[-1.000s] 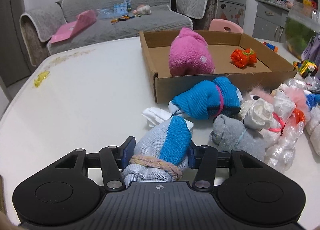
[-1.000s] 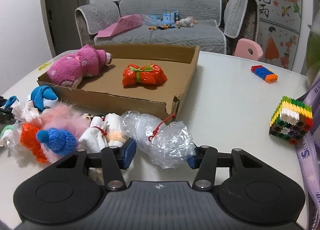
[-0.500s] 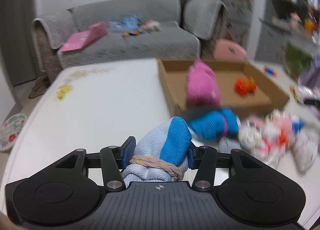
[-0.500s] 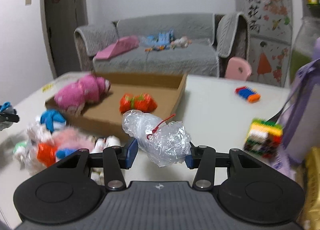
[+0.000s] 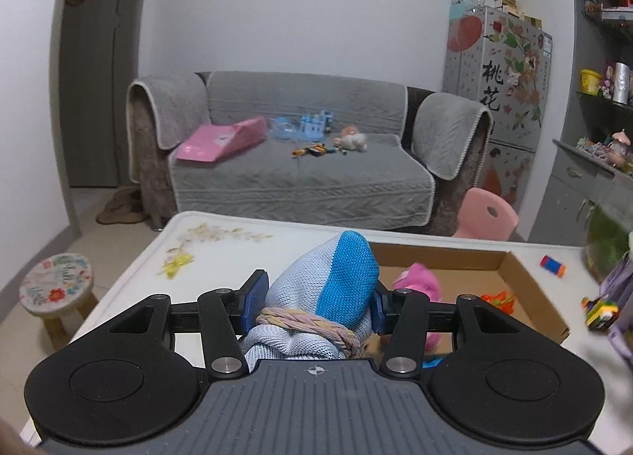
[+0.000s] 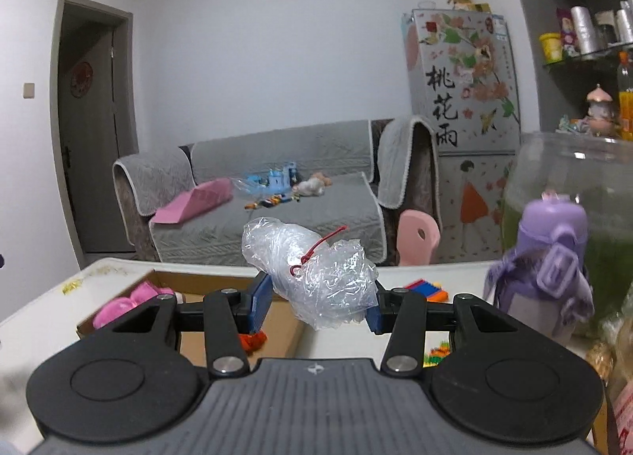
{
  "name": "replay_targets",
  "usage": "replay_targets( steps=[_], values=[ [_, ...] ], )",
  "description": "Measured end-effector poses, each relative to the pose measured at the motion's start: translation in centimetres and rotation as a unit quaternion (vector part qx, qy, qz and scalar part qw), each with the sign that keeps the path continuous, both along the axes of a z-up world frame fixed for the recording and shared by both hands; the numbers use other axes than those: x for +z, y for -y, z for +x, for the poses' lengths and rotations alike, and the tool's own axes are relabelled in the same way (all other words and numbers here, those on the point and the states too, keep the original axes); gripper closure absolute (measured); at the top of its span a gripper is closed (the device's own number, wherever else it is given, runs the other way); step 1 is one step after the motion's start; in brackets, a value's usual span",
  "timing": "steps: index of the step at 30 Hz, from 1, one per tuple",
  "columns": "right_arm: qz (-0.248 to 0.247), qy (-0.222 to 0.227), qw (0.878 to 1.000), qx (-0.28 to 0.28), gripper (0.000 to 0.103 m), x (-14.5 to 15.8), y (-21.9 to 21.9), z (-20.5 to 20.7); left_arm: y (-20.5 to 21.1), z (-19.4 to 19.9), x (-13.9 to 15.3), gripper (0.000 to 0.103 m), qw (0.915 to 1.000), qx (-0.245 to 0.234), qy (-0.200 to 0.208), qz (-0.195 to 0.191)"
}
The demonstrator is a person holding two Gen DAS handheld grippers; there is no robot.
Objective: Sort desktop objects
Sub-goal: 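Carry the plastic bundle and blue-white sock over the box and lower them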
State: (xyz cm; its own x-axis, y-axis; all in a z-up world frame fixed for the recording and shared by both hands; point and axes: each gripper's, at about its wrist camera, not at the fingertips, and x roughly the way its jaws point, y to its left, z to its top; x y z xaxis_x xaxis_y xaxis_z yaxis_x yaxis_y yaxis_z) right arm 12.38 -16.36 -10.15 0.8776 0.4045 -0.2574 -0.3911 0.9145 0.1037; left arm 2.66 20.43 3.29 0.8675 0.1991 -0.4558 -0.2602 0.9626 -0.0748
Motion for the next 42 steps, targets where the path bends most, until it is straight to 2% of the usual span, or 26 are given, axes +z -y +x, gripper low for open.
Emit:
replay_targets(
  steps=[7, 9, 14, 18, 24, 27, 32, 34, 38, 42],
  values=[
    [-0.013, 0.014, 1.000, 0.015, 0.060, 1.6, -1.5, 1.8, 2.5, 4.5, 2.1, 0.046, 0.9990, -0.027, -0.007, 0.034],
    [-0.015, 0.022, 0.999, 0.020, 0.060, 2.0, -1.7, 2.0, 2.9, 5.8, 2.4, 0.046, 0.9991, -0.033, -0.003, 0.027],
    [-0.023, 0.035, 0.999, 0.033, 0.059, 2.5, -2.6, 2.8, 4.5, 9.0, 1.9, 0.046, 0.9978, -0.055, -0.009, 0.035],
    [-0.026, 0.027, 0.998, 0.041, 0.059, 2.1, -3.4, 3.9, 5.3, 12.3, 0.7, 0.046, 0.9966, -0.075, -0.025, 0.023],
    [-0.037, 0.002, 0.998, 0.059, 0.059, 1.3, -5.6, 6.4, 7.8, 17.4, -2.1, 0.046, 0.9920, -0.109, -0.059, 0.024],
    [-0.045, -0.009, 0.997, 0.068, 0.059, 0.7, -7.0, 7.7, 10.0, 20.0, -4.0, 0.046, 0.9876, -0.132, -0.077, 0.036],
    [-0.098, -0.034, 0.991, 0.080, 0.059, -1.0, -10.3, 10.6, 11.7, 24.3, -7.5, 0.046, 0.9822, -0.149, -0.112, 0.026],
    [-0.126, -0.048, 0.987, 0.086, 0.059, -2.0, -11.6, 11.6, 12.4, 25.7, -9.3, 0.046, 0.9779, -0.150, -0.141, 0.035],
    [-0.166, -0.091, 0.977, 0.096, 0.059, -4.1, -13.8, 13.5, 13.5, 27.5, -12.6, 0.046, 0.9631, -0.165, -0.210, 0.036],
    [-0.192, -0.134, 0.967, 0.095, 0.059, -5.2, -14.5, 14.1, 14.4, 27.1, -13.9, 0.046, 0.9548, -0.158, -0.238, 0.082]
  ],
)
